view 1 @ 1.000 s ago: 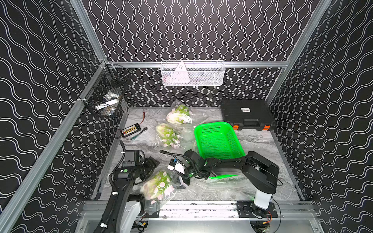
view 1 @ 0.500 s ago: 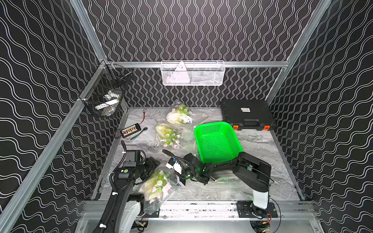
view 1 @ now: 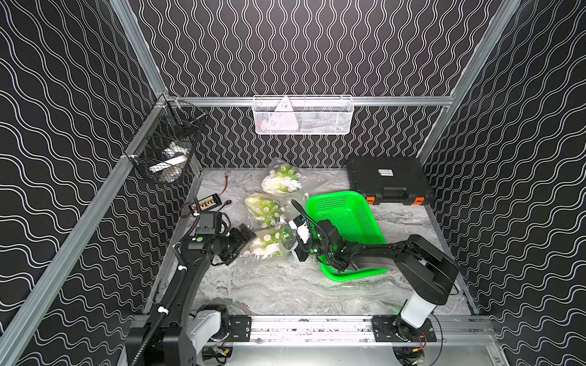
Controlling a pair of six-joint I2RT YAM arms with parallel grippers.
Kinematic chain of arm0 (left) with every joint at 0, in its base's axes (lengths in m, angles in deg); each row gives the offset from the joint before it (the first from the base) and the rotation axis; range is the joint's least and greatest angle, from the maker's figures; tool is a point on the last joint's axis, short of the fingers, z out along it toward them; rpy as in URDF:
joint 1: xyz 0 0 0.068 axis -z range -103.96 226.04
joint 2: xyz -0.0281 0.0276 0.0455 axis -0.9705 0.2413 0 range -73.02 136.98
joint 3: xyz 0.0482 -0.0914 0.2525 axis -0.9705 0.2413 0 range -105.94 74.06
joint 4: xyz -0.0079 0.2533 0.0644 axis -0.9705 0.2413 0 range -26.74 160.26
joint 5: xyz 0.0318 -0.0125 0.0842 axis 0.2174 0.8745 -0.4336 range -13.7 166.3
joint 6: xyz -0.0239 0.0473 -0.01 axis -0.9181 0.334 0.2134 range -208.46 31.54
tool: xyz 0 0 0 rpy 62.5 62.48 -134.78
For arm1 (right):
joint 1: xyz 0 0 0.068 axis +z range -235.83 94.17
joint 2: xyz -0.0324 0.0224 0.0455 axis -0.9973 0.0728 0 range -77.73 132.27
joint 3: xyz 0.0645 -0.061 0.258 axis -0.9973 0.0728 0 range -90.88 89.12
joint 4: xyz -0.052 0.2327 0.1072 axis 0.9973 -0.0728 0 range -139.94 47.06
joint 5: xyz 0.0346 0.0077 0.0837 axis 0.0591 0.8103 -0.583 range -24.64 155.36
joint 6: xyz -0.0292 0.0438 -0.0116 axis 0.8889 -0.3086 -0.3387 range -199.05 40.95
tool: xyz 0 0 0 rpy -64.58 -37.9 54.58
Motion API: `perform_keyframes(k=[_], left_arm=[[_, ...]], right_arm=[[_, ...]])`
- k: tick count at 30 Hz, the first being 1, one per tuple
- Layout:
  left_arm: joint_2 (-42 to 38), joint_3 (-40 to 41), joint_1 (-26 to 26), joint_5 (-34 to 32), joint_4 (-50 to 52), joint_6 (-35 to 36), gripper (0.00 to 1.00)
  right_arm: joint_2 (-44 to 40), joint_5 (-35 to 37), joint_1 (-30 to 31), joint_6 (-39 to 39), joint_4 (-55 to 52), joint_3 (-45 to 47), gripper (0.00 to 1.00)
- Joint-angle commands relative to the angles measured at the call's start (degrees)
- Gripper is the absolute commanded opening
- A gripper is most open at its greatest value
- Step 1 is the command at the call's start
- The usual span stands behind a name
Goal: Open the zip-top bag and take out the chinese cabbages
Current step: Pick up the Chinese cabbage from the zipper food storage bag.
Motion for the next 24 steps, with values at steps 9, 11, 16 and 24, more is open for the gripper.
perform_keyframes(k=[9,11,16,24], left_arm=[[3.07,14.40,0.02,6.57,-16.31,-10.53,0.99],[5.16,14.26,-0.06,6.40,-19.12,-10.98,0.97],[8.70,11.83,0.03,6.40,-23.28,-10.79,0.71],[6.27,10.73,0.03,6.18,-21.43,-6.98,0.00]], right_arm=[[4.75,-3.13,-0.52,-0.03,-4.07,-2.88,0.14],[4.58,-2.34,-0.52,0.58,-7.33,-3.83,0.38],[3.44,-2.62,-0.47,2.11,-12.64,-4.93,0.61],[0.39,4.45,-0.52,-1.24,-5.12,0.21,0.66]])
